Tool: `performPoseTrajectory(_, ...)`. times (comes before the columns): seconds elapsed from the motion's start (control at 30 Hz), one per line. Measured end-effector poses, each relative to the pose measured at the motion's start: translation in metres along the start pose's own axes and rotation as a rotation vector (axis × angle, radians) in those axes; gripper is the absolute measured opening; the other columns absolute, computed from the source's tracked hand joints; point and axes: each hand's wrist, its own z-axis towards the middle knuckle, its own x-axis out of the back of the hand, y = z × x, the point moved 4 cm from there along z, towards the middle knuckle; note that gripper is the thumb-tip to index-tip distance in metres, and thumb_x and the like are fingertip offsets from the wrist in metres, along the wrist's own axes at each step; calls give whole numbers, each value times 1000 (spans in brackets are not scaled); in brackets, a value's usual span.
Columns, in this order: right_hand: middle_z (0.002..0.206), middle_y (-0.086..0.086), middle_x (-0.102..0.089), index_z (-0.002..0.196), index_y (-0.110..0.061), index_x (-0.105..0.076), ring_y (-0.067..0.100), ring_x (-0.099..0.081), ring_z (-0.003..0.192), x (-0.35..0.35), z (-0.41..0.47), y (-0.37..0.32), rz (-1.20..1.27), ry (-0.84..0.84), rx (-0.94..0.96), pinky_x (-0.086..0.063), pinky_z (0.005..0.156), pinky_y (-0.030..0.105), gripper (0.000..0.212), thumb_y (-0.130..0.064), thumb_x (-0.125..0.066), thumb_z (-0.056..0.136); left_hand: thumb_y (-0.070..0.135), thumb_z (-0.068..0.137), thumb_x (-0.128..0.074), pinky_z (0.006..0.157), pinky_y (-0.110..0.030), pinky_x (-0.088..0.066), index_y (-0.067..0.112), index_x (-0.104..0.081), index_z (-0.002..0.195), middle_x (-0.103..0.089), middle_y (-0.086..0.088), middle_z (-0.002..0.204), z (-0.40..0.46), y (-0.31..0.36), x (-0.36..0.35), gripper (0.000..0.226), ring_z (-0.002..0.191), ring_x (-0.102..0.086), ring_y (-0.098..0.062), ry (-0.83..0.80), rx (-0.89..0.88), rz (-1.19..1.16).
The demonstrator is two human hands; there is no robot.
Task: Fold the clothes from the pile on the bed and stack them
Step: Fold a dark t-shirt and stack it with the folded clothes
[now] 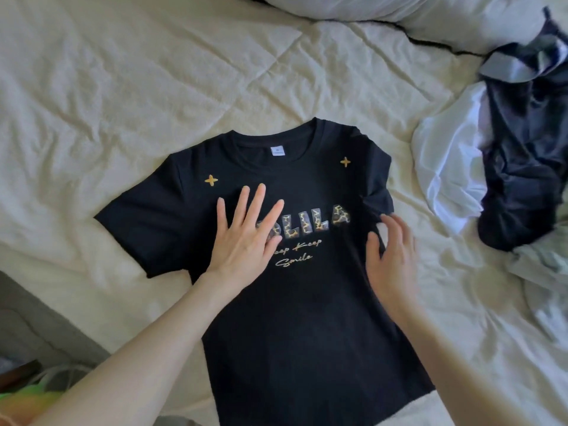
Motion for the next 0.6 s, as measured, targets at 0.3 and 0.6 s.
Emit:
performPoseTrajectory(0.3,86,3,-56,97,-11,-54,16,-55,71,-13,79,31,1229,-293,-957,-49,88,22,12,-15,-63,90,63,83,6,103,-65,17,36,34,136,43,-1,143,23,8,-43,65,138,30,-30,-196,113,209)
performPoseTrajectory(0.6,85,-2,-67,80,-20,-61,12,-63,83,37,76,53,832,-8,-545,-53,76,23,14,-9,-58,88,64,76,16,99,-63,23,36,46,125,57,0,130,27,12,-40,64,120,53,-25,-308,153,222)
